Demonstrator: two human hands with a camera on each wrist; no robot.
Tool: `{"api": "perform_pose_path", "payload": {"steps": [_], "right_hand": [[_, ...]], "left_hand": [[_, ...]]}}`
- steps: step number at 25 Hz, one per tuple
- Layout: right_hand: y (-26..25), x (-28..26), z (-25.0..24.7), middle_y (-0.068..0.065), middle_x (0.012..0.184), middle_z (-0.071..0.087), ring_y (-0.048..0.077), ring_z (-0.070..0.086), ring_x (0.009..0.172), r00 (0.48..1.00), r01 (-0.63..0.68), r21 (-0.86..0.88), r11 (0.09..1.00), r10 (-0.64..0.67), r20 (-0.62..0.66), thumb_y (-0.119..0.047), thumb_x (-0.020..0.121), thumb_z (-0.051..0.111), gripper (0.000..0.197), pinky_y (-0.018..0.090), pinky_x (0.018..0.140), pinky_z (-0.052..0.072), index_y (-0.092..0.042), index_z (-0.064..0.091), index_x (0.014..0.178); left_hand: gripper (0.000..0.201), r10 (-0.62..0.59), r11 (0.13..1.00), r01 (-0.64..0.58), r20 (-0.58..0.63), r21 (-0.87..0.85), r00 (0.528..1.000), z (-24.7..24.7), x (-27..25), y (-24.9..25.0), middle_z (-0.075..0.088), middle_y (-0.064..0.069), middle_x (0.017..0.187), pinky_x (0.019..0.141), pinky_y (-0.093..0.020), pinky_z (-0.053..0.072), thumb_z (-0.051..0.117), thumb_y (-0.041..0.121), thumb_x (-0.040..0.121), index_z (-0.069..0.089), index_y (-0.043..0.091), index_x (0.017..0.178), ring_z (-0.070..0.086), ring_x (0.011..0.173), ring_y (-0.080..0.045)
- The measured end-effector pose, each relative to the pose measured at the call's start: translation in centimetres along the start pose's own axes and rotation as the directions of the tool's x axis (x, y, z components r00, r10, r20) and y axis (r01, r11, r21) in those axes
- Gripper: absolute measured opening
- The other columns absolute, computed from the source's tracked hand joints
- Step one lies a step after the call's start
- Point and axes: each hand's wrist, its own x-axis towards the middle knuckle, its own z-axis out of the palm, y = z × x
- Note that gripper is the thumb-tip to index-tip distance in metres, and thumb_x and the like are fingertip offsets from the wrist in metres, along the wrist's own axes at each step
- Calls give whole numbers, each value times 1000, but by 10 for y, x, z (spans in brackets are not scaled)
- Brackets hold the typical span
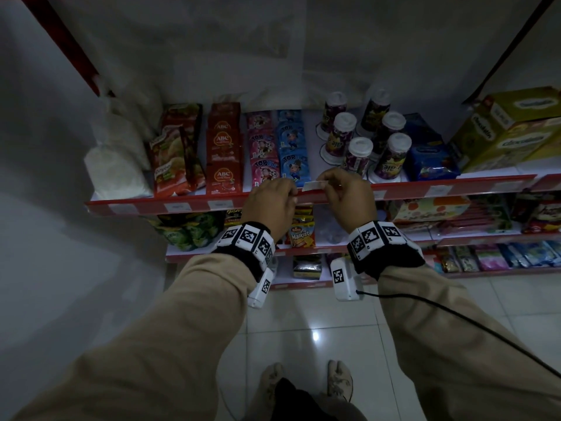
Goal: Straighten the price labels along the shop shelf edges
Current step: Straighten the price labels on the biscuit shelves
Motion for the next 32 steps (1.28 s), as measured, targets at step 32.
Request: {"api": "perform_pose_path", "payload": {"steps": [32], "right_hand": [[2,-4,13,19,99,55,34,49,98,974,161,-510,845,-54,218,-12,89,54,18,42,77,40,-8,66,103]], "left_hand": [[27,25,965,-43,72,260,997,10,-2,-12,51,-7,114,87,-38,34,44,27,97,59,16,117,43,109,-26]]}}
